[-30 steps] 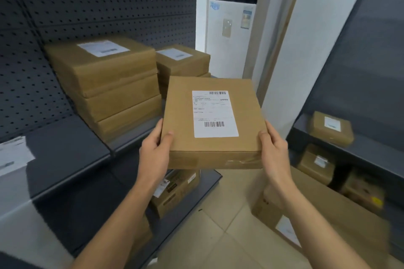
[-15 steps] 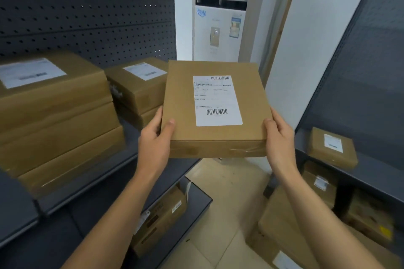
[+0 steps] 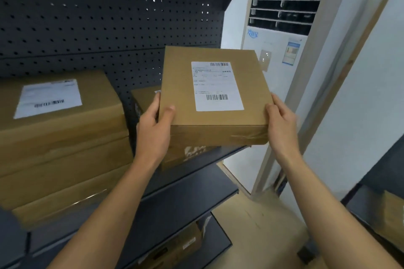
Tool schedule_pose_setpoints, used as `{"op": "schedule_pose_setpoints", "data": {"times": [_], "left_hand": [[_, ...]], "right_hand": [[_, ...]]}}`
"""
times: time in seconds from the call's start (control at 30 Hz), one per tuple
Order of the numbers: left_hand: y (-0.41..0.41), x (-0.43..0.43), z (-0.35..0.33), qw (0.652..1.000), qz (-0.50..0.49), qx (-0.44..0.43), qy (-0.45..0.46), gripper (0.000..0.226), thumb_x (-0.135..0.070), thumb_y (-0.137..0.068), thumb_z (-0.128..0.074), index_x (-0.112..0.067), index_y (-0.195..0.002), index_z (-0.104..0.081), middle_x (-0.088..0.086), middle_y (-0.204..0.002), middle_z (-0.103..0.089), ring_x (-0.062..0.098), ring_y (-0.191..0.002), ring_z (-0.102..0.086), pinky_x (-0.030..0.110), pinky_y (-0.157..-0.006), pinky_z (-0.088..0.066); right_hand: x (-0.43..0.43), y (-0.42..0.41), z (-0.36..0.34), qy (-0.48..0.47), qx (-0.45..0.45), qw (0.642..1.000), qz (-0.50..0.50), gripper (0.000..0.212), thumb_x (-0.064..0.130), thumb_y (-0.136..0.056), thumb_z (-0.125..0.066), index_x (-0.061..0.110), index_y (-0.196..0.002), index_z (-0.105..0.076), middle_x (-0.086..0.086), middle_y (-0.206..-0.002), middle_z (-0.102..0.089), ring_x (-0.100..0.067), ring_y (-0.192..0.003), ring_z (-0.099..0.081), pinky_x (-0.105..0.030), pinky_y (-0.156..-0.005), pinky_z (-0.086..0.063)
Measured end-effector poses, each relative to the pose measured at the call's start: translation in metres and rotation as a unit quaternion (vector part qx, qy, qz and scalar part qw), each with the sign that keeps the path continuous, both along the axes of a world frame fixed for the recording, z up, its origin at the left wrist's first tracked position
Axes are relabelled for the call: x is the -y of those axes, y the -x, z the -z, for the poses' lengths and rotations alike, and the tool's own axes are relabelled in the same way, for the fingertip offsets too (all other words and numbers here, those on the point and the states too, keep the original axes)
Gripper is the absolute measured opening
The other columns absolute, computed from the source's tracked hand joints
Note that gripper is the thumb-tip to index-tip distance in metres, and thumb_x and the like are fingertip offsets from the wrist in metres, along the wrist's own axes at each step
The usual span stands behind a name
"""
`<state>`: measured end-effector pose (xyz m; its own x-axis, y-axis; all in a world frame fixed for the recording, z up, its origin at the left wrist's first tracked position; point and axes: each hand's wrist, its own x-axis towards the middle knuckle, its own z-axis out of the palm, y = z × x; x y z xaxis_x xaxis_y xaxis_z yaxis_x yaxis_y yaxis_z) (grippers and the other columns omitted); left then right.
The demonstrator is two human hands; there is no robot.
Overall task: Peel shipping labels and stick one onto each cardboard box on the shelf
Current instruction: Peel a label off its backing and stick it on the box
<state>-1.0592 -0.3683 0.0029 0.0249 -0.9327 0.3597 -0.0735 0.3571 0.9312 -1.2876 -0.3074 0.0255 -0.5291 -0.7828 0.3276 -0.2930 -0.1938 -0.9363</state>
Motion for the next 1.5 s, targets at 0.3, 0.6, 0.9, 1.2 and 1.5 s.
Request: {"op": "schedule_pose_setpoints", "data": {"times": [0.3,0.6,0.9,1.2,1.5], "left_hand": [[0.012,0.05,-0.008,0.987,-0.158,-0.017,-0.001,0.068,-0.05,-0.088,-0.052,-0.027,-0.151,-0.038,-0.013,-0.143,-0.054,0.006,-0.131,-0.049,0.038,-0.114,-0.038],[0.031,0.068,-0.012,0.956,-0.291,0.002,-0.033,0.058,-0.04,-0.099,-0.049,-0.026,-0.153,-0.034,-0.017,-0.137,-0.05,0.009,-0.131,-0.046,0.034,-0.114,-0.035],[0.029,0.075,-0.015,0.942,-0.324,0.005,-0.087,0.047,-0.033,-0.099,-0.049,-0.025,-0.145,-0.046,-0.029,-0.105,-0.056,0.01,-0.116,-0.053,0.03,-0.102,-0.04],[0.02,0.082,-0.017,0.944,-0.304,0.039,-0.118,0.021,-0.038,-0.095,-0.048,-0.033,-0.105,-0.066,-0.017,-0.096,-0.066,0.01,-0.098,-0.06,0.039,-0.094,-0.046],[0.026,0.074,-0.026,0.914,-0.382,0.135,0.013,0.058,-0.036,-0.099,-0.05,-0.014,-0.151,-0.038,-0.009,-0.129,-0.06,-0.003,-0.118,-0.055,0.023,-0.105,-0.039]], "right_hand": [[0.13,0.028,-0.015,-0.002,-0.005,0.986,-0.164,0.036,0.019,-0.104,-0.038,0.048,-0.1,-0.06,0.04,-0.089,-0.062,0.021,-0.085,-0.057,-0.002,-0.075,-0.044],[0.208,0.038,-0.014,-0.046,-0.02,0.952,-0.301,0.04,0.031,-0.096,-0.039,0.03,-0.127,-0.063,0.005,-0.114,-0.071,-0.019,-0.105,-0.066,-0.045,-0.098,-0.052],[0.228,0.029,-0.004,-0.077,-0.015,0.947,-0.313,0.036,0.022,-0.104,-0.04,0.026,-0.138,-0.052,0.001,-0.102,-0.072,-0.039,-0.1,-0.062,-0.043,-0.086,-0.053],[0.239,0.027,0.0,-0.134,-0.035,0.946,-0.294,0.047,0.03,-0.102,-0.04,0.016,-0.147,-0.044,-0.012,-0.112,-0.071,-0.042,-0.108,-0.062,-0.052,-0.092,-0.052],[0.217,0.028,-0.016,-0.106,0.069,0.946,-0.297,0.034,0.032,-0.101,-0.045,0.019,-0.087,-0.073,0.011,-0.076,-0.07,-0.018,-0.081,-0.065,-0.034,-0.078,-0.049]]}}
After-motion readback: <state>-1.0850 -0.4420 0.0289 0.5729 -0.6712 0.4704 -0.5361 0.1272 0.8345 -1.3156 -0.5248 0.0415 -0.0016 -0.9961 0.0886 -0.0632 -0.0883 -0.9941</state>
